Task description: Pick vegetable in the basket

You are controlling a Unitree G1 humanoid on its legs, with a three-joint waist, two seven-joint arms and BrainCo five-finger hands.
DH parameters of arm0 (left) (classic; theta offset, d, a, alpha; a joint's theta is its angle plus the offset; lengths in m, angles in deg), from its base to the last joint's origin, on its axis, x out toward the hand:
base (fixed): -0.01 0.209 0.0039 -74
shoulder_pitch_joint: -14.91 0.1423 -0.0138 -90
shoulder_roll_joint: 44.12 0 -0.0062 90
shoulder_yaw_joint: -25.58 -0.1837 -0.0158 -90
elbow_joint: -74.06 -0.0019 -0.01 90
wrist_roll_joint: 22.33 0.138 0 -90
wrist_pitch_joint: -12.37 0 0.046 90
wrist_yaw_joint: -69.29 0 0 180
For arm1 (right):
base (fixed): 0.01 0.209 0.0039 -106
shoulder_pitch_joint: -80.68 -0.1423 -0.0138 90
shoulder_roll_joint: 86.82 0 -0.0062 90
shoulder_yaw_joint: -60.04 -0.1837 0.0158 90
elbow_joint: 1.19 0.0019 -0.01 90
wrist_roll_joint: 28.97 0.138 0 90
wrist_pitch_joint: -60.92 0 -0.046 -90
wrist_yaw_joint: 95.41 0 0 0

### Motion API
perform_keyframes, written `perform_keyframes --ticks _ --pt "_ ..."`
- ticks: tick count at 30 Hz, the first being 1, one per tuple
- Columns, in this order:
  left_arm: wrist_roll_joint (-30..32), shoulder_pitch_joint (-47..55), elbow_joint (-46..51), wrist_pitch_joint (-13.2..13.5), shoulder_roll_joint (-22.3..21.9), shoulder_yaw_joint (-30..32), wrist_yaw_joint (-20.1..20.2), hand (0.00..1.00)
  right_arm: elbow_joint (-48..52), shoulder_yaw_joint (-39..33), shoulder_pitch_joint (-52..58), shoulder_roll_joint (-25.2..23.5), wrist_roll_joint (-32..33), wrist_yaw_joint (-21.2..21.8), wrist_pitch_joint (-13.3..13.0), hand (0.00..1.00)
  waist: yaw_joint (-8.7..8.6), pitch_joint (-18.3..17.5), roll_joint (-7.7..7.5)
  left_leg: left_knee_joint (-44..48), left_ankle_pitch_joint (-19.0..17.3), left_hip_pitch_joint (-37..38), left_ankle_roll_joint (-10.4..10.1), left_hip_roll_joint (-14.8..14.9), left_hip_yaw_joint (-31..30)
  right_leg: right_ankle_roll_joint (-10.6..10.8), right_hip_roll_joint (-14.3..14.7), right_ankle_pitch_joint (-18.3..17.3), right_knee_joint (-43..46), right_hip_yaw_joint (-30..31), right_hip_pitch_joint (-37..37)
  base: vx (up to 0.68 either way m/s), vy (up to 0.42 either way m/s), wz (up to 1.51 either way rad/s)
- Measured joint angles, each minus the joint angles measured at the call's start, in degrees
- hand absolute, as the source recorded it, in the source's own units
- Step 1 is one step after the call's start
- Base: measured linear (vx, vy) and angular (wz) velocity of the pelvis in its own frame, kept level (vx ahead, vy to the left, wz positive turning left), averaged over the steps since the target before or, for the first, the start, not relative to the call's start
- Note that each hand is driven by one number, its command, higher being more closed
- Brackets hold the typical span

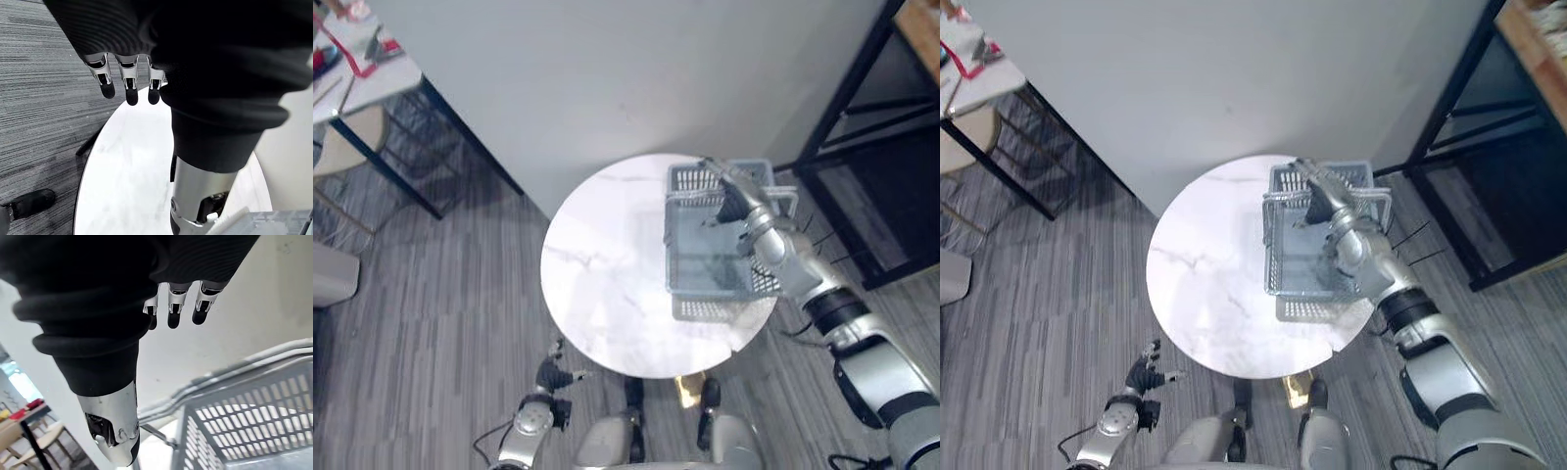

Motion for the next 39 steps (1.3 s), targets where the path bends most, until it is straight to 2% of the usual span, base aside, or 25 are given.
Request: perform_keyframes --ticks 2,3,8,15,19,22,24,27,31,35,37,39 --pt "-0.52 -1.06 0.03 0.17 0.0 0.02 0.0 0.0 -4.63 -1.08 -3.01 2.26 -0.13 -0.2 0.56 0.0 0.06 1.59 0.94 0.0 0.46 -0.52 -0.04 -0.29 -0.9 0.56 -0.09 -0.38 1.08 -0.28 -0.62 -0.01 -0.005 0.21" --pt "-0.97 -1.11 0.52 0.56 0.0 0.62 0.0 0.0 -7.8 -1.77 -4.7 3.28 -0.14 -0.3 1.3 1.0 0.17 1.91 1.32 -0.01 0.66 -1.25 -0.12 -0.33 -1.42 0.67 -0.18 -0.49 1.6 -0.37 -1.4 -0.01 -0.013 0.18" --pt "-2.16 -1.66 0.54 0.97 0.15 1.77 -0.03 0.0 -14.77 -4.37 -6.35 6.2 -0.4 -0.3 3.59 1.0 0.19 3.09 2.05 -0.02 1.33 -2.84 -0.42 -0.27 -2.86 0.91 -0.21 -1.03 3.16 -0.7 -3.02 0.0 -0.021 0.15" --pt "-2.09 -2.05 0.56 0.95 0.14 1.67 0.04 0.0 -13.11 -8.98 -5.66 6.53 3.11 -0.34 3.61 1.0 0.02 3.26 2.14 -0.06 1.38 -3.24 -0.48 -0.19 -2.66 0.62 -0.06 -1.67 3.86 -0.09 -3.99 0.01 -0.007 -0.02" --pt "-2.05 -2.1 0.57 0.88 0.1 1.65 0.05 0.0 -5.38 -11.98 0.21 7.78 6.21 -0.37 3.66 1.0 -0.14 3.27 2.12 -0.09 1.36 -3.19 -0.48 -0.21 -2.26 0.78 -0.01 -1.55 3.63 0.74 -4.08 0.05 -0.008 -0.05" --pt "-2.01 -2.08 0.67 0.82 0.0 1.65 0.07 0.0 1.01 -15.25 5.48 7.94 7.39 -0.53 3.76 1.0 -0.54 3.26 2.08 -0.11 1.34 -2.62 -0.48 -0.21 -2.08 1.02 0.84 -1.41 3.29 4.59 -3.76 0.04 0.003 -0.05" --pt "-1.89 -1.7 1.54 0.47 -0.4 1.71 0.09 0.0 6.63 -17.73 10.93 8.05 7.43 -1.0 3.85 1.0 -1.05 3.31 1.89 -0.09 1.3 -1.71 -0.53 -0.14 -1.93 2.26 0.91 -0.54 1.8 5.17 -2.3 0.03 0.016 -0.04" --pt "-1.37 -0.43 1.99 0.28 -1.86 1.75 0.17 0.0 14.73 -20.07 19.64 7.59 8.61 -1.19 3.74 1.0 -2.45 3.29 1.45 -0.1 0.39 0.69 -0.78 0.05 -1.21 2.31 1.23 -0.06 -0.21 5.77 0.67 0.02 0.019 -0.14" --pt "-0.05 1.55 2.84 -0.7 -2.31 2.81 0.24 0.0 24.96 -25.89 30.26 4.35 11.84 -1.18 3.2 1.0 -3.69 2.57 -0.11 -0.09 -0.59 2.37 -0.46 0.21 1.06 1.82 2.13 0.83 -3.29 8.05 2.46 0.0 0.02 -0.29" --pt "0.39 3.06 3.84 -1.31 -2.35 6.43 0.4 0.0 31.63 -32.43 41.89 -0.68 17.83 -1.05 2.45 1.0 -5.21 0.28 -2.91 -0.09 -1.44 4.07 -0.65 0.71 1.72 1.94 2.51 1.93 -6.09 8.59 5.28 0.05 0.002 -0.11" --pt "0.45 4.57 5.04 -1.96 -2.34 7.64 1.34 0.0 34.3 -35.1 47.21 -2.7 20.89 -0.52 1.85 1.0 -5.42 -2.06 -4.01 -0.08 -2.11 4.69 -0.51 0.73 2.79 2.07 2.81 2.24 -7.07 9.66 5.82 0.08 0.001 -0.24" --pt "0.47 6.34 6.6 -2.04 -2.42 8.52 1.43 0.0 37.0 -37.51 51.47 -5.04 24.33 0.3 1.57 1.0 -6.46 -3.98 -4.45 -0.08 -2.64 5.4 -0.44 0.74 3.43 2.3 2.81 2.5 -7.88 10.26 6.61 0.07 0.004 -0.19"
